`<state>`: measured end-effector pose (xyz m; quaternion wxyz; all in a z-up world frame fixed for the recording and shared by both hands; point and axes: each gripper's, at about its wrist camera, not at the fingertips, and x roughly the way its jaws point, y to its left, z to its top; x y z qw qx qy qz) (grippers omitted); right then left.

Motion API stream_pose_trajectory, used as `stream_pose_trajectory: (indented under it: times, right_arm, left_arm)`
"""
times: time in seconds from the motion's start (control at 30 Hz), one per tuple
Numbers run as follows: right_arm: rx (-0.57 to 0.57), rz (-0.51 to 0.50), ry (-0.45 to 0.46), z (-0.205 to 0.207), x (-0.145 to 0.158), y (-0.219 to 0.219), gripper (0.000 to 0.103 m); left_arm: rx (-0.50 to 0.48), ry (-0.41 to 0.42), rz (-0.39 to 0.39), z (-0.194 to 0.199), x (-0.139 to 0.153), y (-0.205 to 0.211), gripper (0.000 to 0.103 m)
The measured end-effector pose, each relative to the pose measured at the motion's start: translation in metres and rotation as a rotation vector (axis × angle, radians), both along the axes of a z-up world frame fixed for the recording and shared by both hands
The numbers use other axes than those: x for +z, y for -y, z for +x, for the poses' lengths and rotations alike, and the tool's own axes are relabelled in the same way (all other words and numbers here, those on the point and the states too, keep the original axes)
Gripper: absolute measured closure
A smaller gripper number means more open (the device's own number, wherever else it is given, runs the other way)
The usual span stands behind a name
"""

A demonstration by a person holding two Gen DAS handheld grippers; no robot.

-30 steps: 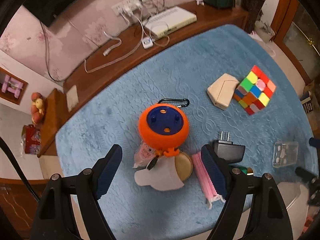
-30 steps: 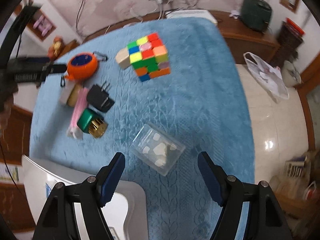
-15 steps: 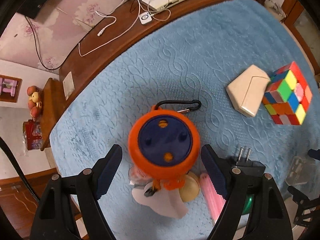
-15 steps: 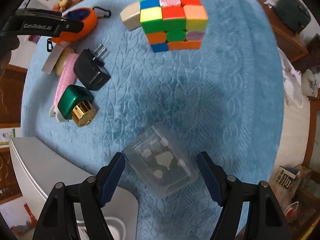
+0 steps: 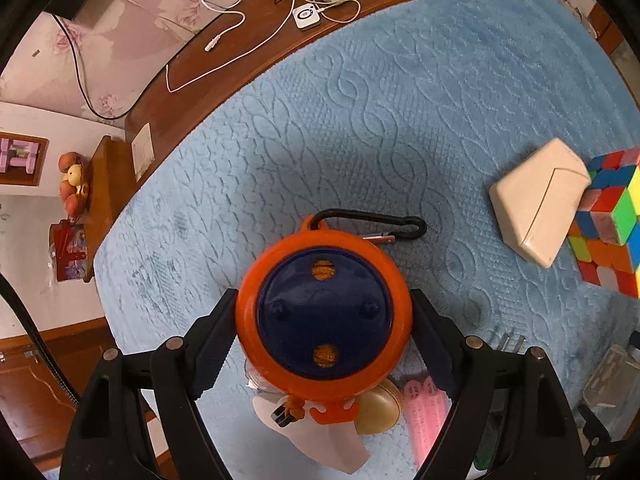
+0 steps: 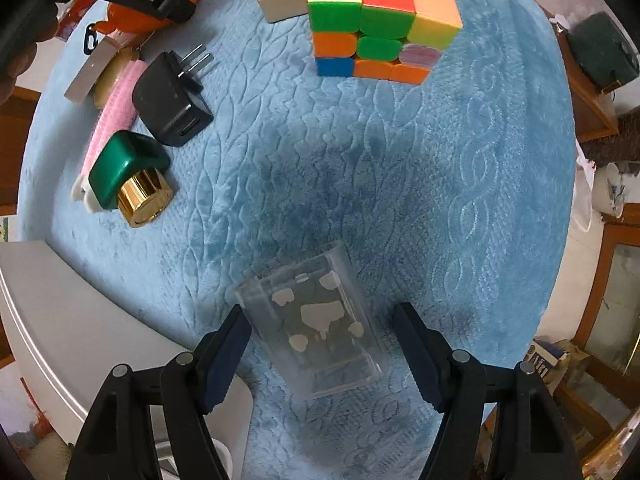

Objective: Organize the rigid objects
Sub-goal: 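Grasp the orange tape reel with the left tool while the right tool grasps the clear box, then lower the orange reel into the tray with the left tool while the right tool places the clear box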

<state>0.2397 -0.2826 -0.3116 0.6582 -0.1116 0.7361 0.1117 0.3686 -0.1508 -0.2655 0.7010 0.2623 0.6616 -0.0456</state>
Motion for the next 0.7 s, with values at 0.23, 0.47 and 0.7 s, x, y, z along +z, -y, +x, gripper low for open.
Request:
stream_pose_trajectory:
  times: [0.23, 0.47, 0.7]
  right_arm:
    - [-0.064, 0.028, 0.043, -0.007, 0.010, 0.013, 0.047]
    - [-0.194, 0.140, 0.106, -0.020, 0.033, 0.034, 0.047]
    - [-0.274, 0.245, 0.199, -0.039, 0.073, 0.033, 0.047]
  left_arm:
    - [0.002, 0.016, -0.044, 0.000, 0.003, -0.008, 0.020]
    - [0.036, 0.065, -0.130, -0.001, 0.018, -0.016, 0.020]
    - [0.041, 0.148, -0.219, -0.015, 0.054, -0.026, 0.020]
